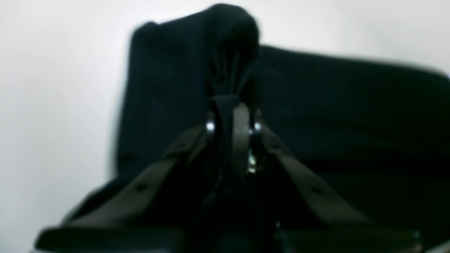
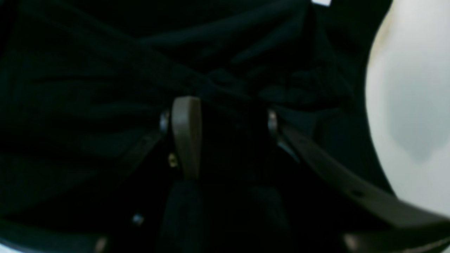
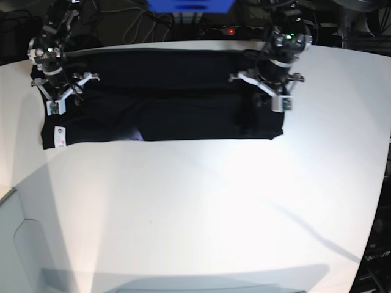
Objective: Fold the T-shirt properly
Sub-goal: 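Carry the strip end with the left gripper toward the right gripper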
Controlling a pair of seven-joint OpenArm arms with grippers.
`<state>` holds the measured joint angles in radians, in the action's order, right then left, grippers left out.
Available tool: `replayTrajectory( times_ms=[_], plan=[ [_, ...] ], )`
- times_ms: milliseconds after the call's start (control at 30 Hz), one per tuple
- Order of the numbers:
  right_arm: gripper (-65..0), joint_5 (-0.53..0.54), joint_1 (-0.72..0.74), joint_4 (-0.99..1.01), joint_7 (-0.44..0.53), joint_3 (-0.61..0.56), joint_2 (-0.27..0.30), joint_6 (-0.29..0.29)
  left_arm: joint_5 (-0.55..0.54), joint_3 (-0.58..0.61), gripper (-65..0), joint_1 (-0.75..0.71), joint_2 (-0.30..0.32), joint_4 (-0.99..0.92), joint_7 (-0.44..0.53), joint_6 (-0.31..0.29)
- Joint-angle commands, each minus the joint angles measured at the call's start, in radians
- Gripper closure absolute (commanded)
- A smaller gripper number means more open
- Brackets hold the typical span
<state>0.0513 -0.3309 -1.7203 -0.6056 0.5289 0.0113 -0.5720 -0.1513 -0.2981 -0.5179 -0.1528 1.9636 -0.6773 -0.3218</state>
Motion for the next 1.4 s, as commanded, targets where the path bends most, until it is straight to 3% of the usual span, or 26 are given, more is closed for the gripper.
replayTrajectory(
  times_ms=[0, 67, 167, 267, 500, 667, 800, 1367],
  plan=[
    [-24.3, -0.008, -0.004, -0.007, -0.014, 0.003, 0.008, -0.023, -0.009, 0.029, 0.0, 0.002, -0.004, 0.02, 0.026, -0.004],
    [-24.3, -0.008, -0.004, -0.007, -0.014, 0.003, 0.008, -0.023, 0.0, 0.073, 0.0, 0.003, -0.004, 0.016, 0.028, 0.011],
    [-24.3, -0.008, -0.004, -0.007, -0.014, 0.003, 0.008, -0.023, -0.004, 0.142, 0.0, 0.009, -0.004, 0.015, 0.035, 0.122],
    [-24.3, -0.008, -0.004, -0.007, -0.014, 0.003, 0.008, -0.023, 0.0, 0.216, 0.0, 0.011, -0.004, 0.012, 0.1, 0.195],
    [-24.3, -0.008, -0.004, -0.007, -0.014, 0.003, 0.008, -0.023, 0.002, 0.417, 0.0, 0.046, -0.004, -0.031, 0.144, 0.304],
    [-24.3, -0.008, -0.004, -0.007, -0.015, 0.003, 0.008, -0.023, -0.004, 0.54, 0.0, 0.117, 0.069, -0.105, 0.147, 0.413],
    [-24.3, -0.008, -0.004, -0.007, -0.015, 0.003, 0.008, -0.023, 0.0, 0.636, 0.0, 0.164, 0.108, -0.148, 0.147, 0.422],
    [-24.3, -0.008, -0.004, -0.008, -0.014, 0.003, 0.009, -0.023, 0.002, 0.818, 0.0, 0.278, 0.111, -0.251, 0.141, 0.419]
  ],
)
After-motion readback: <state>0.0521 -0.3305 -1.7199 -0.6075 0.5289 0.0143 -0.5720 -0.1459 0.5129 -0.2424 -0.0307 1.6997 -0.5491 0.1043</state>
